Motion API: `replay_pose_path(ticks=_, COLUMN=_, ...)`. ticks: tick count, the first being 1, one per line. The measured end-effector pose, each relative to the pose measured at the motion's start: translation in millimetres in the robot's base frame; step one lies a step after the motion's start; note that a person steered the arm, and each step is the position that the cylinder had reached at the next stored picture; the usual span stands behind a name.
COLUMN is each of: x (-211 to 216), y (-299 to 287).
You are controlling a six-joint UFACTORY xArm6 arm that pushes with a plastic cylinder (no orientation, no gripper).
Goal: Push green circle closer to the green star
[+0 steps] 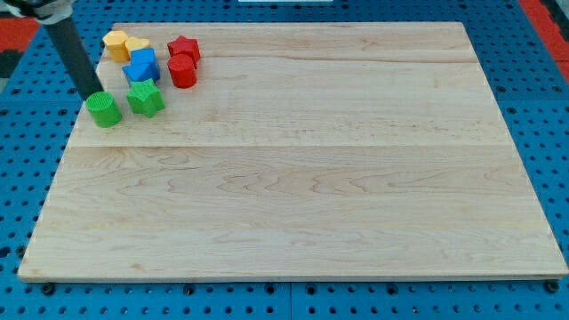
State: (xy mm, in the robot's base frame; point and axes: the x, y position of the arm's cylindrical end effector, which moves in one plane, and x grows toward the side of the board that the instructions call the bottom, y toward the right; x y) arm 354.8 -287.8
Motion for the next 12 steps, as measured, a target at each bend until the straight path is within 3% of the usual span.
replay_pose_path(ticks=1, x=6, y=-16)
replay_pose_path(ticks=3, x=74, y=-14)
replay_pose_path(ticks=5, x=18, y=13)
replay_pose_path(ticks=7, x=49, y=47)
replay_pose_path(ticks=10, x=60, y=167)
replay_pose_path(ticks=11, x=3, y=157)
replay_pose_path(ticks=12, x=-16, y=145)
